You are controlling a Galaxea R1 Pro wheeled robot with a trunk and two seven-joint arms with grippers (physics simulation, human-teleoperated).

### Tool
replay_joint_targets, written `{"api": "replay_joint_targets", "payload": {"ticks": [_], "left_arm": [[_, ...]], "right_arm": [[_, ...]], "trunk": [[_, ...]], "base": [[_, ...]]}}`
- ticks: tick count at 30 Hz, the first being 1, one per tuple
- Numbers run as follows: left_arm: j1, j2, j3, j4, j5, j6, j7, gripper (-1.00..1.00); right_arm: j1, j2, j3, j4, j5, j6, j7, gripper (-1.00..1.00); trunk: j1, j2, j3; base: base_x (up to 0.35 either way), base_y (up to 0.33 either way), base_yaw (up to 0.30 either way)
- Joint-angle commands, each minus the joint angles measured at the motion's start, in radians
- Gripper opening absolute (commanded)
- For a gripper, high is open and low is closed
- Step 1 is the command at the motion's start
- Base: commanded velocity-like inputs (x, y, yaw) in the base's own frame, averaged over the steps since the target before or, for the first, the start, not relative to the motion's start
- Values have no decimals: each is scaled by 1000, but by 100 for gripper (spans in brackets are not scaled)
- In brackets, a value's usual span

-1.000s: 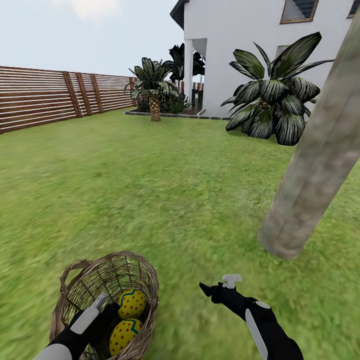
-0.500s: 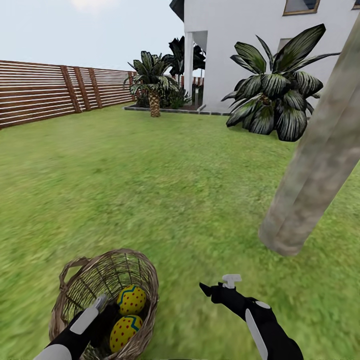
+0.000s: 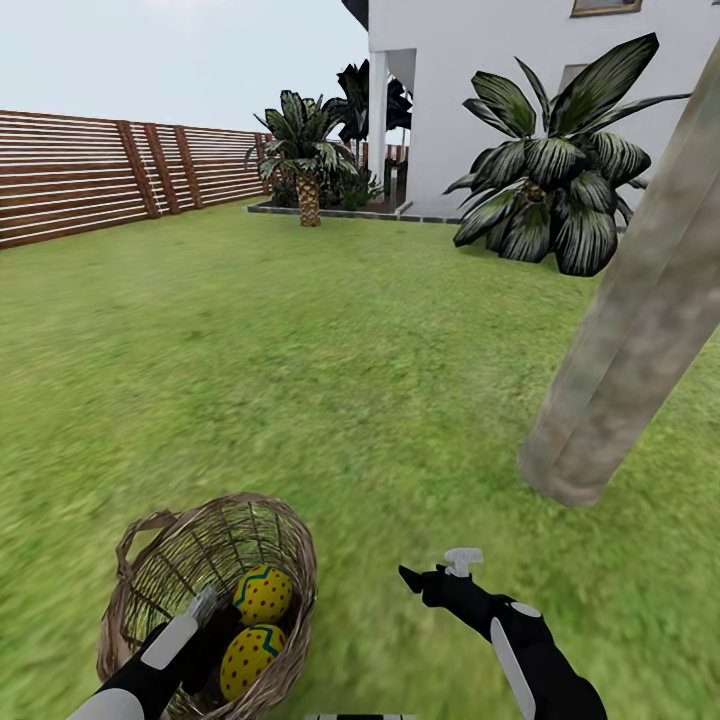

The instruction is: Take the three Easter eggs out of the wicker basket on the lawn in the garden, then place them on the lawn next to a single tree (choose any tree) so that all three eggs are next to the same tree and none are left in the basket.

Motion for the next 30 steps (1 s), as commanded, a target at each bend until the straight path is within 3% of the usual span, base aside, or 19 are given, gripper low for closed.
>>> {"api": "replay_joint_targets", "payload": {"ticks": [1, 30], "left_arm": [[0, 0, 4, -2, 7, 4, 6, 100], [0, 0, 4, -4, 5, 22, -1, 100]], "right_arm": [[0, 1, -4, -1, -8, 10, 4, 100], [0, 1, -4, -1, -8, 10, 5, 100]], "trunk": [[0, -1, -5], [3, -2, -28]], "base": [[0, 0, 0], [0, 0, 0]]}}
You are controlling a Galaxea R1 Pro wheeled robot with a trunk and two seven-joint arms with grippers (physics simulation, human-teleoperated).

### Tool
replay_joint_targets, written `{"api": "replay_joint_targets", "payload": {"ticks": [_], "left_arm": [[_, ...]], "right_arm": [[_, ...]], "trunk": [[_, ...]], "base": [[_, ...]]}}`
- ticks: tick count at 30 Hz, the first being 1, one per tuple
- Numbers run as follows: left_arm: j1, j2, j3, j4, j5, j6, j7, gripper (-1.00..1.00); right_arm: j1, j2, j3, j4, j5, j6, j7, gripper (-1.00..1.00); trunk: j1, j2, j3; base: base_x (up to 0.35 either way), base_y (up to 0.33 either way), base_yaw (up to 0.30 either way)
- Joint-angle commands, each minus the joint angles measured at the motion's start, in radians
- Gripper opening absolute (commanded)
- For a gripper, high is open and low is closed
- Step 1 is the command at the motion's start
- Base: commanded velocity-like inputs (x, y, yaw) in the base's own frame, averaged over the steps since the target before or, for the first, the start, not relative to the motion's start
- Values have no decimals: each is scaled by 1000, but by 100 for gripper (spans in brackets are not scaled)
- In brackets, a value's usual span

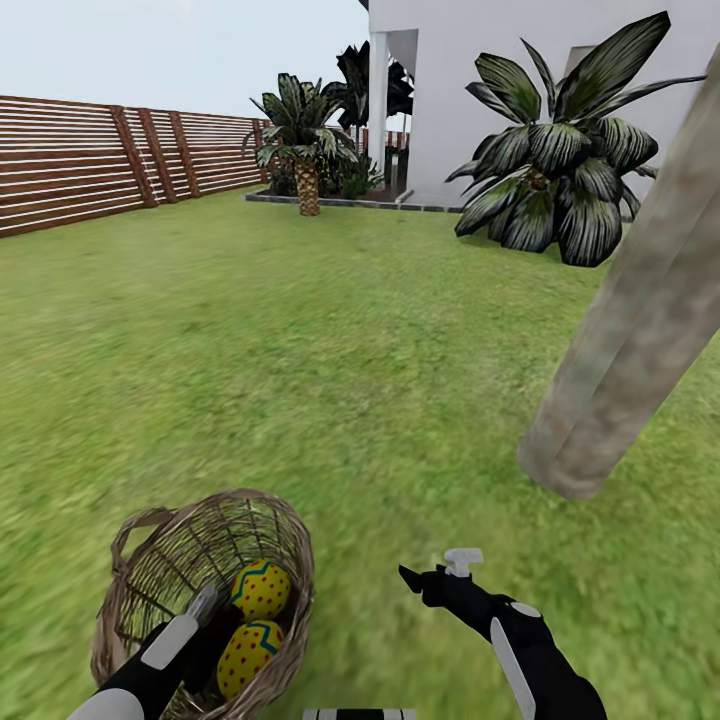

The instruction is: Take the three Easter eggs out of the wicker basket on the lawn in the garden, then place them on the lawn next to a single tree (choose any tree) so that all three eggs are next to the same tree and none are left in the basket.

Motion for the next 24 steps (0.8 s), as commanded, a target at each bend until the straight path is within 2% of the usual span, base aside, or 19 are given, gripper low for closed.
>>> {"api": "replay_joint_targets", "payload": {"ticks": [1, 11, 19, 24], "left_arm": [[0, 0, 3, -2, 6, 4, 7, 100], [0, 1, 3, -1, 6, 6, 7, 100], [0, 1, 3, -1, 8, 87, 10, 100], [0, 1, 5, -2, 8, 99, 10, 100]], "right_arm": [[0, 1, -4, -1, -8, 10, 4, 100], [0, 1, -4, -1, -8, 10, 4, 100], [0, 1, -4, -1, -8, 10, 4, 100], [0, 1, -4, -1, -8, 10, 4, 100]], "trunk": [[0, 0, -1], [0, 0, -1], [0, 0, -1], [1, -1, -9]], "base": [[0, 0, 0], [0, 0, 0], [0, 0, 0], [0, 0, 0]]}}
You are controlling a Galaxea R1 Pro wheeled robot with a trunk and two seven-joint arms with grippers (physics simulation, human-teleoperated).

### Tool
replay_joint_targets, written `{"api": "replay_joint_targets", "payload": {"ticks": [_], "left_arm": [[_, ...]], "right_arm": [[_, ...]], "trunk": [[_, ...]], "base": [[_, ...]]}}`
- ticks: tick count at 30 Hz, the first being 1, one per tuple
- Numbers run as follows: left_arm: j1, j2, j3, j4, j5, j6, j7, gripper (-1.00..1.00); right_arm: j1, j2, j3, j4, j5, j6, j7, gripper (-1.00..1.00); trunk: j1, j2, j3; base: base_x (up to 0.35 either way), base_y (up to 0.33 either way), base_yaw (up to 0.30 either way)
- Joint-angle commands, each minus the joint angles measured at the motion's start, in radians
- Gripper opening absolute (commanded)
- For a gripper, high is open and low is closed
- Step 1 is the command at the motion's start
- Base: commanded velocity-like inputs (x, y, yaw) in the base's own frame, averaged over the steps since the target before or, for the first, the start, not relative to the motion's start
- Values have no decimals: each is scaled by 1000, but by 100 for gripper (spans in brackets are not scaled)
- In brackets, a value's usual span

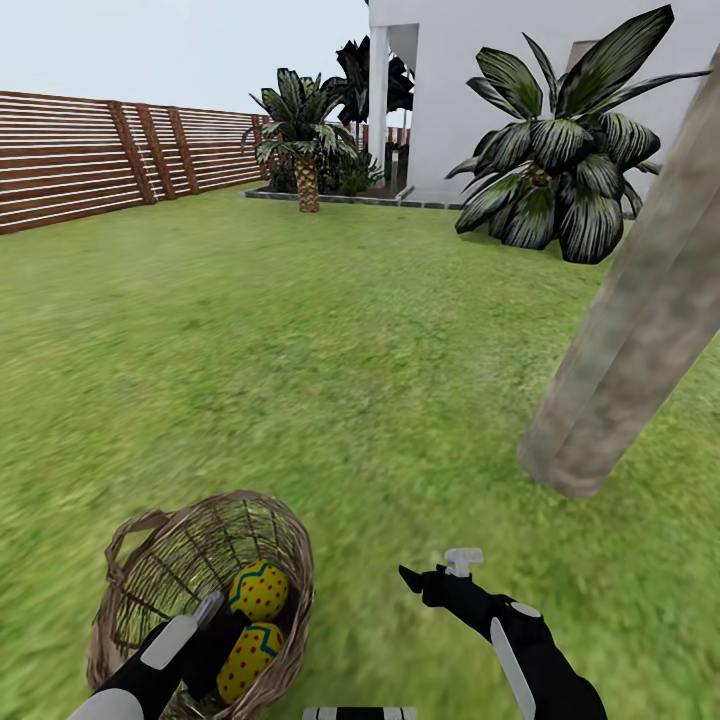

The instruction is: Take the three Easter eggs out of the wicker basket on the lawn in the garden, then place them on the lawn next to a single tree (choose any tree) so that all three eggs are next to the same tree and none are left in the basket.

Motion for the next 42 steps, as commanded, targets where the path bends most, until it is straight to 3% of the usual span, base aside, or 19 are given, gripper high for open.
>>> {"api": "replay_joint_targets", "payload": {"ticks": [1, 42], "left_arm": [[0, 0, 4, -2, 9, 4, 8, 100], [0, 0, 2, -4, 8, 34, 5, 100]], "right_arm": [[0, 1, -4, -1, -8, 10, 4, 100], [0, 1, -4, -1, -8, 10, 4, 100]], "trunk": [[0, 0, -1], [3, -2, -28]], "base": [[0, 0, 0], [0, 0, 0]]}}
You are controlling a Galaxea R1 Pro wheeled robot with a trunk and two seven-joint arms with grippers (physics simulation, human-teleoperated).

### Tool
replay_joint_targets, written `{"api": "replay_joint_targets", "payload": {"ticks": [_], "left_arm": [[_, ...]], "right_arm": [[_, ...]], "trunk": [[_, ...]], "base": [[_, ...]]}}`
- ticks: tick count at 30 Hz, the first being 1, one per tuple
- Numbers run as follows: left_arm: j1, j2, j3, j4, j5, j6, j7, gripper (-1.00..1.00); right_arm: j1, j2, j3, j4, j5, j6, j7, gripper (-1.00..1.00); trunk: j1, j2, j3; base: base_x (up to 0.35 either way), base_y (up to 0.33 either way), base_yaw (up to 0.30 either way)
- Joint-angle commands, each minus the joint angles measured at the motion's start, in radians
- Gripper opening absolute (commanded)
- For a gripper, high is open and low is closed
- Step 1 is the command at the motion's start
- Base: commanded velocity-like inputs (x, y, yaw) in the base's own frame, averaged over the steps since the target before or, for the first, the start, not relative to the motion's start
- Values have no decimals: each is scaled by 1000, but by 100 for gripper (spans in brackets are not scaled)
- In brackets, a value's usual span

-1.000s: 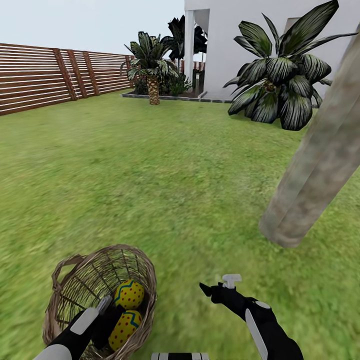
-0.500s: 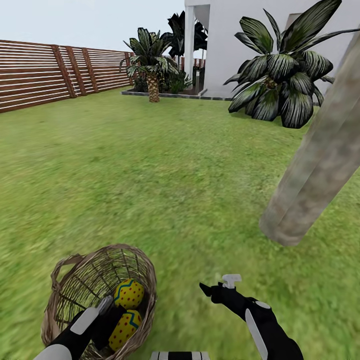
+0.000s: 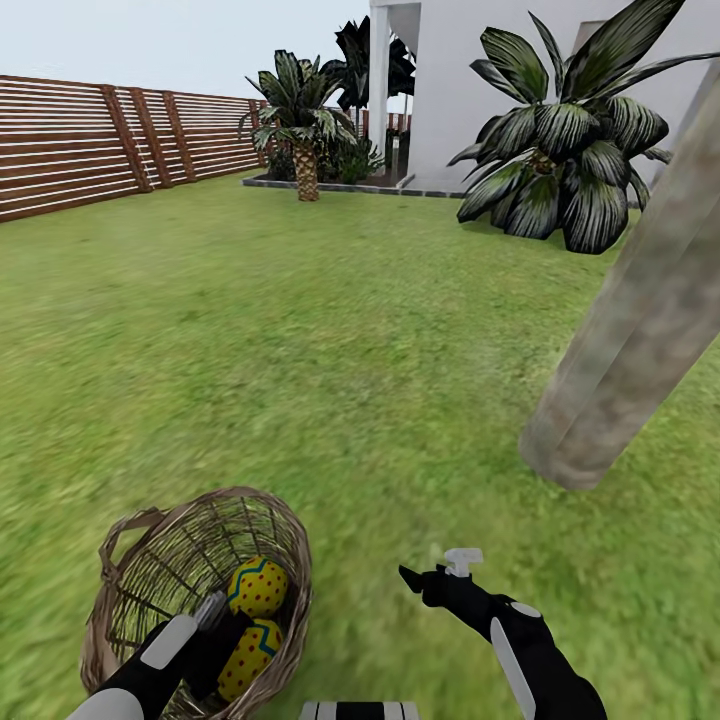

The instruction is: Take the three Easter eggs out of the wicker basket on the lawn in the garden, then place them on the lawn next to a single tree (choose any tree) so that all three eggs are next to the same tree and none are left in the basket.

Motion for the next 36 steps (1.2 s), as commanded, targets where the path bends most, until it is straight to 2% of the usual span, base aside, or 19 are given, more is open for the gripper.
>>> {"api": "replay_joint_targets", "payload": {"ticks": [1, 5, 7, 17, 19, 31, 32, 36], "left_arm": [[0, 0, 3, -2, 8, 4, 9, 100], [0, 0, 3, -2, 8, 6, 8, 100], [0, 0, 3, -2, 8, 6, 8, 100], [0, 0, 3, -2, 8, 6, 7, 100], [0, 0, 3, -2, 8, 6, 7, 100], [0, 0, 3, -3, 8, 6, 8, 100], [0, -1, 3, -4, 8, 6, 8, -100], [0, -1, 2, -5, 8, 6, 9, -100]], "right_arm": [[0, 1, -4, -1, -8, 10, 4, 100], [0, 1, -4, -1, -8, 10, 4, 100], [0, 1, -4, -1, -8, 10, 4, 100], [0, 1, -4, -1, -8, 10, 4, 100], [0, 1, -4, -1, -8, 10, 4, 100], [0, 0, -4, -1, -8, 10, 4, 100], [0, 0, -4, -1, -8, 10, 4, 100], [0, 0, -4, -1, -8, 10, 4, 100]], "trunk": [[0, 0, -1], [0, 0, -1], [1, -1, -9], [1, -1, -9], [2, -1, -16], [2, -1, -16], [2, -1, -16], [2, -1, -16]], "base": [[0, 0, 0], [0, 0, 0], [0, 0, 0], [0, 0, 0], [0, 0, 0], [0, 0, 0], [0, 0, 0], [0, 0, 0]]}}
